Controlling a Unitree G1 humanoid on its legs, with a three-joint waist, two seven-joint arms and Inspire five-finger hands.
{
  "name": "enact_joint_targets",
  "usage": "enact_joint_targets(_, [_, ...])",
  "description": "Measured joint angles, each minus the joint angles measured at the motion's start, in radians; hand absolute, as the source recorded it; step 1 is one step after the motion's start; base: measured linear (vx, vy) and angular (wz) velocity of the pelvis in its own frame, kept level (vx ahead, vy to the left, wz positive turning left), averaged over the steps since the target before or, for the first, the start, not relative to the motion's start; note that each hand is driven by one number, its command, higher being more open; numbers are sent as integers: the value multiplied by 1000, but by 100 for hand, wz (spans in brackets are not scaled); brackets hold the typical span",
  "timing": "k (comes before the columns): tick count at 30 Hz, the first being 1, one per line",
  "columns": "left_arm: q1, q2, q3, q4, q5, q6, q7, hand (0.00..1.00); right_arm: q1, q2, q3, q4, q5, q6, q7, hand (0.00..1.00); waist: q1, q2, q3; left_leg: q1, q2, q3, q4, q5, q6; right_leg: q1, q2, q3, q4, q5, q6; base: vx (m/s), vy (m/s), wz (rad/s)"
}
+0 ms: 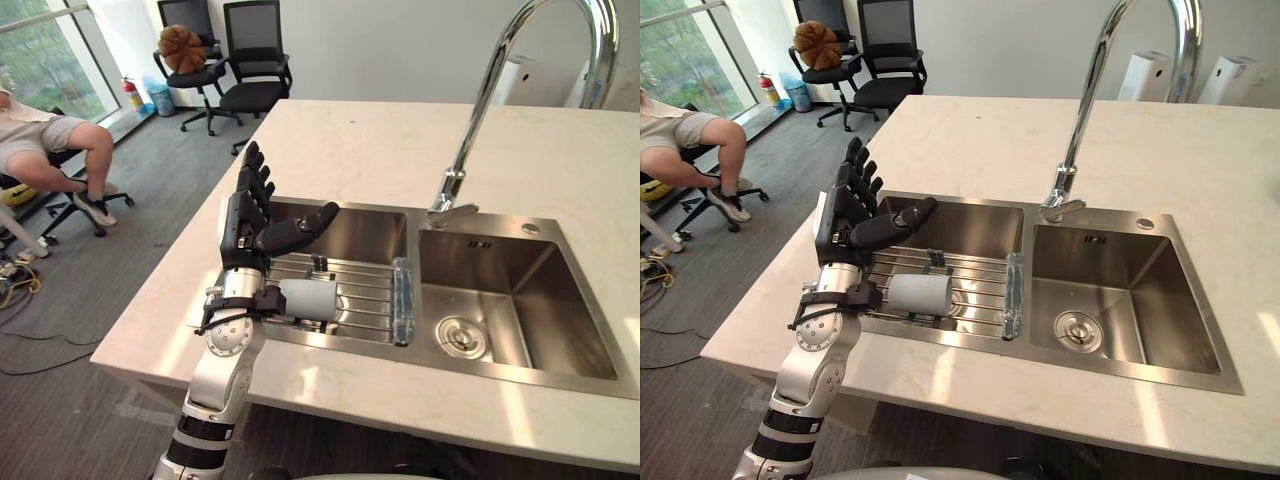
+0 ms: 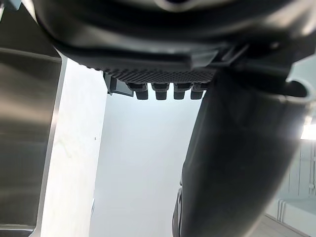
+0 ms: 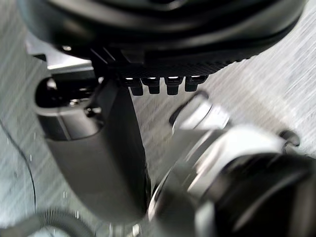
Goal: Walk over to the sink, pick up the cup, carry it to the dishwasher, place the cup inside the dishwasher, then close the dishwasher door
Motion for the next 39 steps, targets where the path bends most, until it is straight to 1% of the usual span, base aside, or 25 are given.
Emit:
enact_joint_targets(1, [0,-2,-6,-2,0,0,-16,100,-17,0,7,-3,22,0,4,100,-2,1,0,19,-11,-1,-64,12,1,-2,-7,-12,-10,3,8,46,116,27])
enact_joint_targets(3, [10,0,-25,-5,0,0,-26,100,-23,5,24,1,29,1,-12,100,3,-4,1,33,-34,-3,-124,41,13,-2,-21,-18,-38,8,16,-15,101,17])
enact_joint_targets(4, [26,3,-22,-8,0,0,-31,100,-23,1,26,1,48,6,-20,100,4,-3,0,34,-46,-1,-149,52,21,-1,-28,-17,-64,22,30,-8,85,4])
enact_joint_targets(7, [47,25,-16,-8,0,1,-34,100,-23,0,45,0,52,8,-39,100,3,-6,0,35,-56,11,-168,57,30,10,-33,-7,-119,68,45,50,89,-12])
enact_joint_targets(9, [72,49,-7,-6,-5,1,-45,100,-24,0,73,0,51,11,-65,100,2,-6,0,43,-60,21,-176,56,33,39,-27,-7,-186,107,47,57,37,-14])
enact_joint_targets(11, [84,50,-8,7,-7,1,-52,100,-24,-8,89,0,51,24,-74,100,2,-6,0,45,-61,24,-181,56,33,55,-23,-7,-224,126,47,25,17,-6])
enact_joint_targets(14, [95,53,-12,36,44,29,-75,100,-32,-25,122,-3,52,55,-92,100,0,-7,0,46,-56,26,-184,55,33,68,-15,-9,-257,142,44,-4,-5,-1])
enact_joint_targets(15, [95,61,-14,67,94,35,-99,100,-31,-31,136,-10,54,67,-98,100,-1,-6,-1,48,-54,28,-184,55,32,73,-12,-8,-268,148,43,-16,-18,-6])
enact_joint_targets(17, [94,97,-31,117,170,40,-125,100,-31,-34,141,-20,56,78,-101,100,-2,-6,-1,50,-49,35,-186,54,30,76,-6,-2,-282,157,40,-17,-14,-12])
enact_joint_targets(18, [95,126,-45,149,237,40,-141,100,-31,-35,141,-20,56,78,-99,100,-3,-7,-1,53,-47,43,-187,53,29,78,-2,5,-293,164,39,-19,-11,-19])
enact_joint_targets(19, [93,154,-55,177,334,40,-151,100,-28,-36,141,-19,56,75,-90,100,-6,-6,-2,55,-46,50,-190,52,28,79,-1,11,-302,170,39,-18,-10,-19])
enact_joint_targets(20, [93,171,-58,185,370,40,-156,100,-26,-36,140,-19,55,71,-86,100,-7,-6,-2,55,-46,52,-191,52,28,80,0,13,-308,174,39,-16,-6,-14])
enact_joint_targets(21, [92,206,-58,195,402,39,-171,100,-22,-34,139,-15,55,58,-77,100,-12,-7,-2,55,-47,56,-192,52,28,80,0,15,-315,179,39,-10,-2,-7])
enact_joint_targets(22, [92,243,-58,198,402,33,-181,100,-15,-33,138,-6,54,47,-62,100,-16,-7,-2,56,-47,57,-192,52,27,83,0,16,-320,181,40,-8,-1,-5])
enact_joint_targets(23, [90,261,-57,198,398,28,-190,100,-13,-33,138,3,53,40,-53,100,-17,-7,-2,56,-47,57,-192,52,27,84,0,16,-323,182,40,0,0,0])
enact_joint_targets(25, [83,327,-55,198,393,-2,-225,100,-10,-33,125,34,49,18,-27,100,-17,-6,-3,57,-47,58,-193,51,27,87,0,16,-330,185,40,0,0,0])
enact_joint_targets(28, [83,379,-46,198,379,-37,-266,100,-11,-23,91,55,39,0,-9,100,-14,-5,-3,58,-48,59,-193,51,26,90,1,18,-337,190,40,0,0,0])
enact_joint_targets(32, [83,427,-35,195,359,-76,-305,100,-11,-19,58,65,36,-3,-2,100,-7,-3,-4,63,-48,65,-193,50,26,93,1,24,-337,192,40,-40,-1,-4])
enact_joint_targets(34, [84,446,-32,185,342,-83,-329,100,-12,-16,40,65,20,-3,0,100,-5,-1,-4,63,-48,65,-193,50,26,93,0,25,-338,193,40,-45,-2,-1])
enact_joint_targets(35, [84,462,-31,172,322,-88,-361,100,-12,-14,19,66,18,-3,1,100,-1,1,-6,63,-48,65,-193,50,26,93,0,25,-339,193,40,-41,-2,0])
enact_joint_targets(39, [84,490,-30,159,295,-106,-420,100,-12,-16,1,68,17,-3,1,100,0,10,-11,63,-49,62,-196,50,27,92,0,22,-341,192,41,-10,-1,0])
